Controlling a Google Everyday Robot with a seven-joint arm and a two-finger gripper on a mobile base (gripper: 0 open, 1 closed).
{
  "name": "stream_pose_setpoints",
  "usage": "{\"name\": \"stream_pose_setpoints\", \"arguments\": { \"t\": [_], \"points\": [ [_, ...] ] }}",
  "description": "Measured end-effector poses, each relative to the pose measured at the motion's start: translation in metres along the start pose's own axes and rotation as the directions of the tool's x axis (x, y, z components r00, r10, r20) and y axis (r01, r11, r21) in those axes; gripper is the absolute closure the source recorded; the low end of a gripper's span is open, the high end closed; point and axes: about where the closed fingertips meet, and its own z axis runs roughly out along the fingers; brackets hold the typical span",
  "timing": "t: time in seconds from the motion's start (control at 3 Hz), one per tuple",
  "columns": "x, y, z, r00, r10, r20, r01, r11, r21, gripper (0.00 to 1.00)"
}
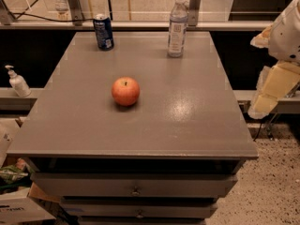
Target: Pick blue plastic bottle
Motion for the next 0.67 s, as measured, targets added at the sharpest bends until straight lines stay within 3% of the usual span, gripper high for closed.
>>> {"name": "stream_pose_setpoints", "arguments": {
  "t": [0.33,0.67],
  "points": [
    [0.0,-0.046,0.046,0.994,0.053,0.1,-0.055,0.9982,0.025,0.0],
    [-0.004,-0.107,0.097,0.97,0.11,0.216,-0.13,0.9884,0.079,0.0]
  ]
}}
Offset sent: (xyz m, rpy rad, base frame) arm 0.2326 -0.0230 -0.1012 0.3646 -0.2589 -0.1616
